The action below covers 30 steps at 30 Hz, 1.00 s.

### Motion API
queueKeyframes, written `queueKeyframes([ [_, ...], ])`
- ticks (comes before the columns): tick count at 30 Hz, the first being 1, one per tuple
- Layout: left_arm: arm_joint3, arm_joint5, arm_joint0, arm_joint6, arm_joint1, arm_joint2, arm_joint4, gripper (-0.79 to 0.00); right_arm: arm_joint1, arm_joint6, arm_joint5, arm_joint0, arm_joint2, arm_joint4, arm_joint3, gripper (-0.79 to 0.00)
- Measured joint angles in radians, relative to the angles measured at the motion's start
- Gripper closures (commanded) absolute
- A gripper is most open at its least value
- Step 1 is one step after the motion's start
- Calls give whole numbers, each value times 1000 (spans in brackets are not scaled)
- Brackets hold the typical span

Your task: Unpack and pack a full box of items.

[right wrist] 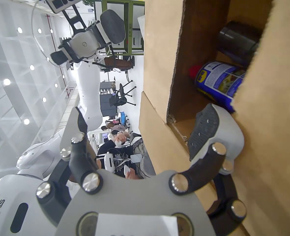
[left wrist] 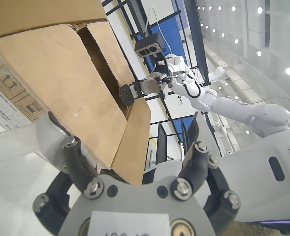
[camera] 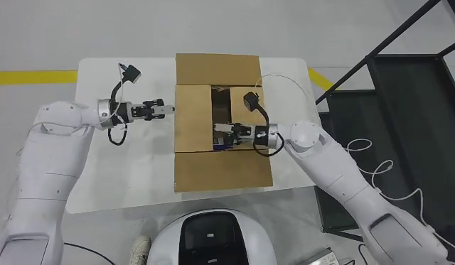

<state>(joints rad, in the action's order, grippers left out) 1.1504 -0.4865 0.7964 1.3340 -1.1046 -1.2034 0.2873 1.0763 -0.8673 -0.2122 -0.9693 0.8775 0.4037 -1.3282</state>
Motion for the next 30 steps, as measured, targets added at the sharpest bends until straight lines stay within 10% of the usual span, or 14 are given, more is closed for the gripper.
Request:
queueKeyframes([
  [18, -219, -75, -64, -81, 24, -21, 303, -785, 129, 6, -183, 170, -176, 96, 53, -785],
  [30, -164, -83, -50, -122, 24, -73, 426, -785, 301, 37, -210, 286, -423, 90, 219, -785],
])
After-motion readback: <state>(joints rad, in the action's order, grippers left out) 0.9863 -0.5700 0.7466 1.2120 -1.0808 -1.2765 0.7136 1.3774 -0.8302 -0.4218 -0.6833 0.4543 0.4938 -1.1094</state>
